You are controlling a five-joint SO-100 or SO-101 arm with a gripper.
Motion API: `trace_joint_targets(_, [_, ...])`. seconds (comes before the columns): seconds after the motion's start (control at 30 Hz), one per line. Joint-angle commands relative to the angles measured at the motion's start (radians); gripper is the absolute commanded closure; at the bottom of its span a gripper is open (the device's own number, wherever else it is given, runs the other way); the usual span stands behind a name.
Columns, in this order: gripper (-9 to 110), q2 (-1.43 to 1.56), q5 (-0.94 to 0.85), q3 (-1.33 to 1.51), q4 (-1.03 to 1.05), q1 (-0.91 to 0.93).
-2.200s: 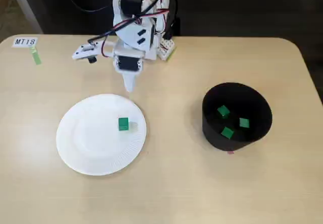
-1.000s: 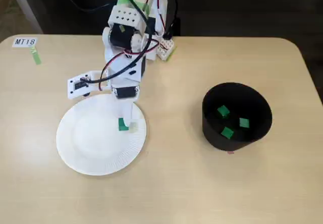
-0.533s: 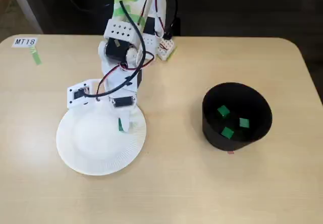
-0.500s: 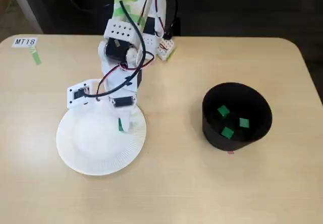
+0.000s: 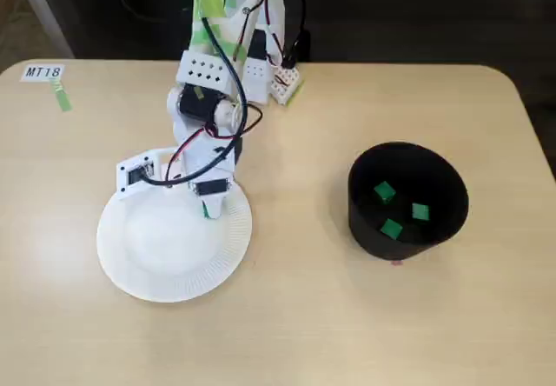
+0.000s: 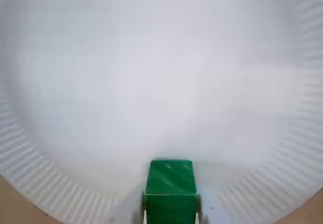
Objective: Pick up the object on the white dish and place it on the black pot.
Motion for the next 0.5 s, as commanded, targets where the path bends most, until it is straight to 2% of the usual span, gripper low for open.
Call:
trace_joint_targets(0.0, [101,0.025,-0.008,-0.054,0.012,-0.011])
trace_joint_targets(0.2, [101,0.202,0.009,-0.054,0.028,-0.060])
trace_joint_targets(0.47, [102,0.525,0.061,-0.060,-0.115,-0.253])
